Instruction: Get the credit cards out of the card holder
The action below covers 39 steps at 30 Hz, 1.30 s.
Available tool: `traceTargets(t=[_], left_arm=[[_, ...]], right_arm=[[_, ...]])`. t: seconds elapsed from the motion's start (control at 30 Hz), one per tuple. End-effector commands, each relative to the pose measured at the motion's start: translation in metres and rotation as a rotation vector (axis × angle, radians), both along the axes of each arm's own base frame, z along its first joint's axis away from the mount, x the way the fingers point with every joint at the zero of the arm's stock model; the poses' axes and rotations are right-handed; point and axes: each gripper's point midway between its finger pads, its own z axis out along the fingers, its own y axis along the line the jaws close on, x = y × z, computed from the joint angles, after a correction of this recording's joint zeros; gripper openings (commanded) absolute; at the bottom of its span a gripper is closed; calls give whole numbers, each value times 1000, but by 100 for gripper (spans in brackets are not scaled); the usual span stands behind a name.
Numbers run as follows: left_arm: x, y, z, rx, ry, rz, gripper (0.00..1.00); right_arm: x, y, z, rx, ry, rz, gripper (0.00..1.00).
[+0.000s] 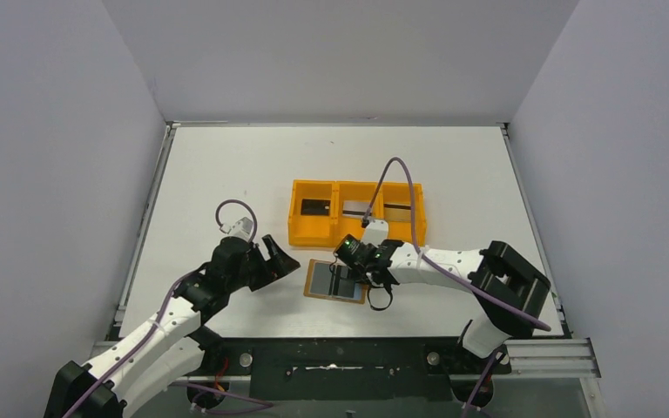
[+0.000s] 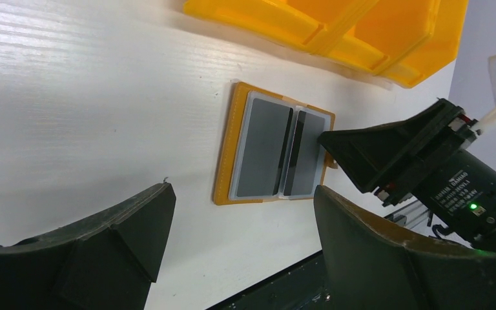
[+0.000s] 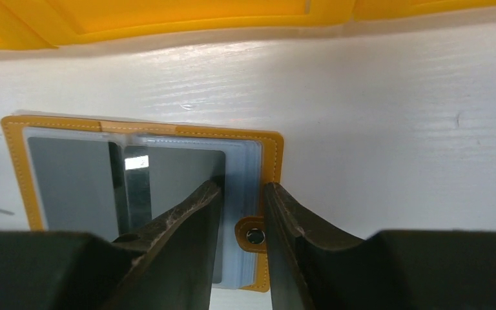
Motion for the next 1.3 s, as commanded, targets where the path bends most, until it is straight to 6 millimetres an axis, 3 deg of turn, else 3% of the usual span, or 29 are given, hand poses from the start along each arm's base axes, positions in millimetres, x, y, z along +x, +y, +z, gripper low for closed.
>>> traceTargets(t=[0.0,0.1,0.27,0.5,0.73,0.97,1.27], left_arm=[[7,-7,29,-31,-74,-34,79],[6,-11,31,-48,-81,-56,76],[6,-21,36,-85,-87,-100,70],[1,-37,39,-125,-79,-189,58],[-3,-57,13,-24,20,-256,58],[-7,-87,-2,-62,41,-292,55],[-9,-78,-30,16,92,-255,49]], right_arm=[[2,5,-11,-31,-10,47,30],[-3,21,-15,0,-3,137,24],[-12,47,-12,92,-17,242,24],[-9,61,-1,166,-42,266,24],[-3,63,3,244,-46,243,26],[-3,59,1,310,-31,219,26],[-6,53,-11,311,1,187,23]])
